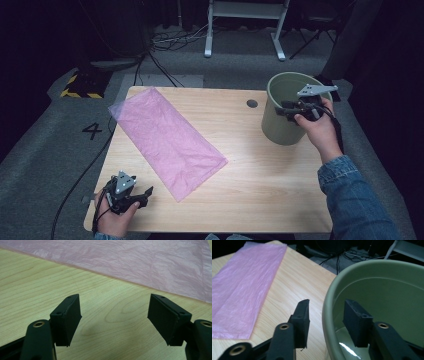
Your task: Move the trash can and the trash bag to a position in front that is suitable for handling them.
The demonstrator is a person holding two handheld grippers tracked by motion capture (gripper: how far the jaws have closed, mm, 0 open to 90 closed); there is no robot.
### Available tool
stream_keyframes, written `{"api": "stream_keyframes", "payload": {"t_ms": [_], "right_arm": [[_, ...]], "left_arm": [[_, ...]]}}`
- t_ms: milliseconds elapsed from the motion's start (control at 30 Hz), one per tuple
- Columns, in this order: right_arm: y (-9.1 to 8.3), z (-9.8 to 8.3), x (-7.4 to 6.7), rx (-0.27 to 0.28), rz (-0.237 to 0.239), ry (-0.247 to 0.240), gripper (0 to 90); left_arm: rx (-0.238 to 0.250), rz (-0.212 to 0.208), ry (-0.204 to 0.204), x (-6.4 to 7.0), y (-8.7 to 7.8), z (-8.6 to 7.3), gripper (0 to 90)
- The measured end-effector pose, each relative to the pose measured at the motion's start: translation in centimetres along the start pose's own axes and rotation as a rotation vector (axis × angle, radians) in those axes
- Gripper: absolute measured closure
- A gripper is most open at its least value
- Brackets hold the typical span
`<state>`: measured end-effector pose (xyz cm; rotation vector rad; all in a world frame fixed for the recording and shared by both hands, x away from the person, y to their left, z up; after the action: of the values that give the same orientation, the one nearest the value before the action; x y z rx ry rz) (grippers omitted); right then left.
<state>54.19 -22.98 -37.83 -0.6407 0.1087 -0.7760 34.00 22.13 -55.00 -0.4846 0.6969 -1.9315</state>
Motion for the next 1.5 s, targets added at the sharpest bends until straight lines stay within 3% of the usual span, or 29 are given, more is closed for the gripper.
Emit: {"api": "stream_keyframes", "payload": {"t_ms": [100, 267, 333, 433, 500, 533, 567, 633, 667, 700, 967, 1000, 1033, 1100, 1500], "right_arm": [[0.5, -0.1, -0.2, -0.030, 0.009, -0.004, 69.8], [0.4, 0.0, -0.7, -0.026, 0.020, -0.012, 72.5], [0.0, 0.0, -2.1, -0.024, 0.049, -0.026, 67.0], [-0.3, -0.1, -3.2, -0.026, 0.064, -0.048, 66.7], [-0.8, -0.1, -4.4, -0.019, 0.095, -0.055, 66.9], [-1.2, -0.3, -5.7, -0.012, 0.121, -0.061, 66.2], [-1.2, -0.3, -5.7, -0.012, 0.121, -0.061, 66.2], [-2.2, -0.7, -7.7, -0.009, 0.142, -0.088, 66.1], [-2.2, -0.7, -7.7, -0.009, 0.142, -0.088, 66.1], [-2.9, -0.9, -9.1, -0.009, 0.172, -0.097, 67.2], [-5.9, -2.2, -14.6, 0.033, 0.270, -0.142, 66.0], [-5.9, -2.2, -14.6, 0.033, 0.270, -0.142, 66.0], [-6.8, -2.5, -16.2, 0.044, 0.317, -0.145, 67.8], [-7.4, -2.7, -17.7, 0.046, 0.356, -0.155, 68.1], [-9.6, -2.9, -25.0, 0.044, 0.463, -0.227, 61.5]], "left_arm": [[-0.006, -0.003, 0.004, 0.0, 0.1, -0.1, 26.8], [-0.003, -0.009, 0.005, 0.0, 0.3, 0.0, 27.0], [-0.009, -0.012, 0.012, 0.0, 0.4, 0.1, 27.0], [-0.011, -0.015, 0.010, 0.1, 0.6, 0.1, 27.0], [-0.011, -0.019, 0.017, 0.2, 0.7, 0.2, 27.0], [-0.007, -0.021, 0.016, 0.2, 0.7, 0.3, 27.0], [-0.006, -0.020, 0.018, 0.2, 0.7, 0.4, 27.0], [-0.006, -0.022, 0.014, 0.3, 0.9, 0.6, 26.9], [-0.006, -0.022, 0.014, 0.3, 0.9, 0.6, 26.8], [-0.008, -0.021, 0.019, 0.3, 1.0, 0.7, 26.8], [-0.003, -0.026, 0.023, 0.5, 1.0, 0.9, 26.2], [-0.003, -0.026, 0.023, 0.5, 1.0, 0.9, 26.2], [-0.005, -0.024, 0.021, 0.5, 1.0, 0.8, 26.2], [-0.005, -0.024, 0.018, 0.5, 1.0, 0.8, 26.2], [-0.012, -0.027, 0.041, 0.8, 0.8, 0.7, 25.1]]}}
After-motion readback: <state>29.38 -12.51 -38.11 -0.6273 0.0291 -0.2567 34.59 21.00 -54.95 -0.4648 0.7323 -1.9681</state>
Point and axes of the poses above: each handheld gripper's, and its own axes: y roughly forward along the jaws, z roughly out of its top, x roughly to its right, the point moved 9 cm from there along y, roughly forward along the jaws, and after that the axes turned 3 degrees about -y, right-handed, at the moved point
